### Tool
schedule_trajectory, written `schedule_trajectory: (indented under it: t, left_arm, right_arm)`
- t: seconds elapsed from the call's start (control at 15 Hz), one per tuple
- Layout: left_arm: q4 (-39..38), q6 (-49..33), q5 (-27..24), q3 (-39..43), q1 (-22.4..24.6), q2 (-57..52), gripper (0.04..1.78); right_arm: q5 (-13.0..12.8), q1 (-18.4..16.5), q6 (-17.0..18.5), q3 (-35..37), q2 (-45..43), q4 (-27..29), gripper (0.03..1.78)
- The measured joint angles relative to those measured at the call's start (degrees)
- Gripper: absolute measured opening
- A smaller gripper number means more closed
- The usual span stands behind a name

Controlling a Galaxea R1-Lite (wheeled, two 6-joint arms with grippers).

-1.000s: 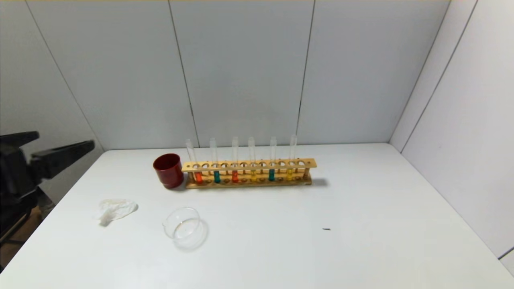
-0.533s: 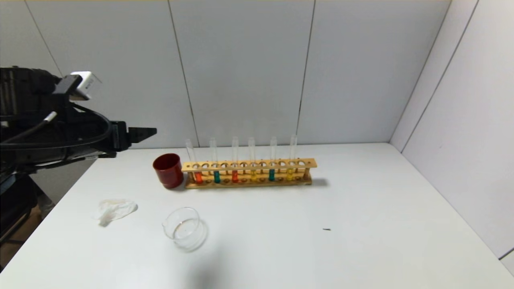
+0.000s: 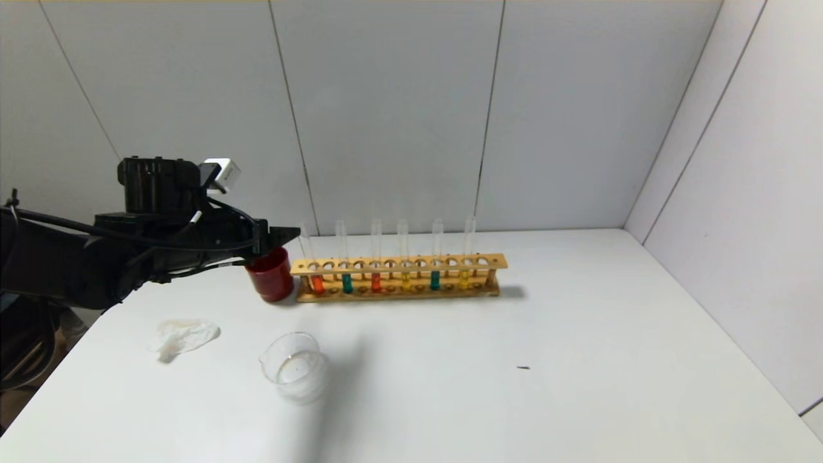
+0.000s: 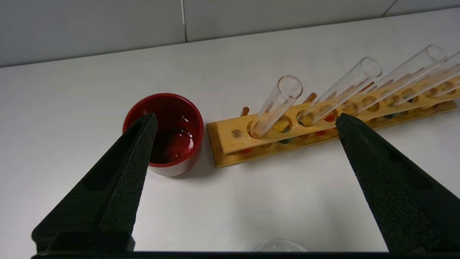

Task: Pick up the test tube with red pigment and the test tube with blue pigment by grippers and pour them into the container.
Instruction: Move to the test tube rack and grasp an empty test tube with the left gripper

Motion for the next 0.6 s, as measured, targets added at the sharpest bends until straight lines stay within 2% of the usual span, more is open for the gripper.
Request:
schedule_trajectory:
  t: [0.6]
  left_arm:
    - [-4.7,-0.2,3.2,-2.8,-2.4,10.2,1.75]
  right_arm:
    - [0.0,0.0,0.0,0.0,0.0,0.0,1.75]
